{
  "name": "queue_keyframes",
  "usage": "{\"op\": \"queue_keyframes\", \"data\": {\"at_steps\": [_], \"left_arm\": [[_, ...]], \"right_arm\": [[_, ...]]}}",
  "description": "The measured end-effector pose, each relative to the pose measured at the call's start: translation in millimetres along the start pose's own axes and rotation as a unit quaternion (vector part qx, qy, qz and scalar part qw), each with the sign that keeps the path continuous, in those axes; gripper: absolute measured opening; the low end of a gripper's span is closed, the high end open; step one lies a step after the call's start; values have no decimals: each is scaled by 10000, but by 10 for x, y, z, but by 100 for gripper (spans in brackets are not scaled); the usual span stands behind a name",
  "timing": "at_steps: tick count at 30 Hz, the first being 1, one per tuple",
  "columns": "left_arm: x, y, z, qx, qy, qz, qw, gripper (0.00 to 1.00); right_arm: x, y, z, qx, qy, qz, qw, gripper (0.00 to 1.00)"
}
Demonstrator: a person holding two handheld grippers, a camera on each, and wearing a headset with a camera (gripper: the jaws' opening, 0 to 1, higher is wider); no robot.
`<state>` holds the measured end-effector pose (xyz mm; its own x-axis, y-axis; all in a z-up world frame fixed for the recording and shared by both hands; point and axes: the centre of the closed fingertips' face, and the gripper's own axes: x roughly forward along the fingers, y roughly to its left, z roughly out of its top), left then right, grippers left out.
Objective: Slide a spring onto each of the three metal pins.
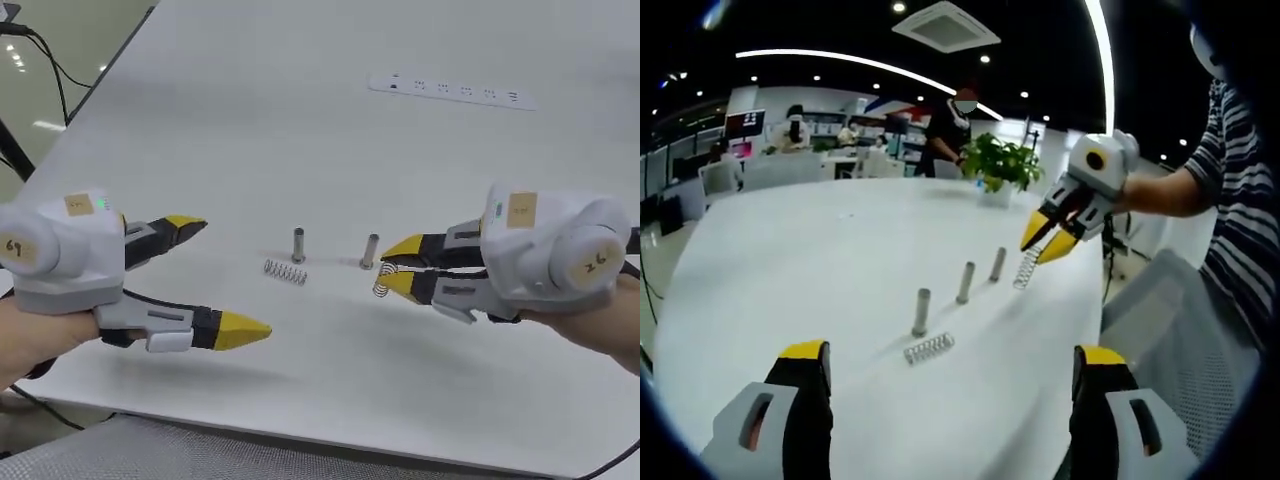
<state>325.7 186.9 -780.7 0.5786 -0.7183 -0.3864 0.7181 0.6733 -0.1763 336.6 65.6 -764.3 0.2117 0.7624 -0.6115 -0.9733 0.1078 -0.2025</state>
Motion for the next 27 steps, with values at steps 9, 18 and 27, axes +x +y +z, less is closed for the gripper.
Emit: {"op": "queue_keyframes", "data": {"at_steps": [9,18,27], "left_arm": [[1,-14,-26,5,12,-5,10000,98],[-11,-4,-23,16,-3,5,10000,98],[-25,27,-9,33,-8,14,10000,98]], "right_arm": [[20,-221,73,14,-49,-239,9997,7],[28,-485,142,230,-149,-558,9981,7],[54,-640,144,568,-205,-721,9956,7]]}}
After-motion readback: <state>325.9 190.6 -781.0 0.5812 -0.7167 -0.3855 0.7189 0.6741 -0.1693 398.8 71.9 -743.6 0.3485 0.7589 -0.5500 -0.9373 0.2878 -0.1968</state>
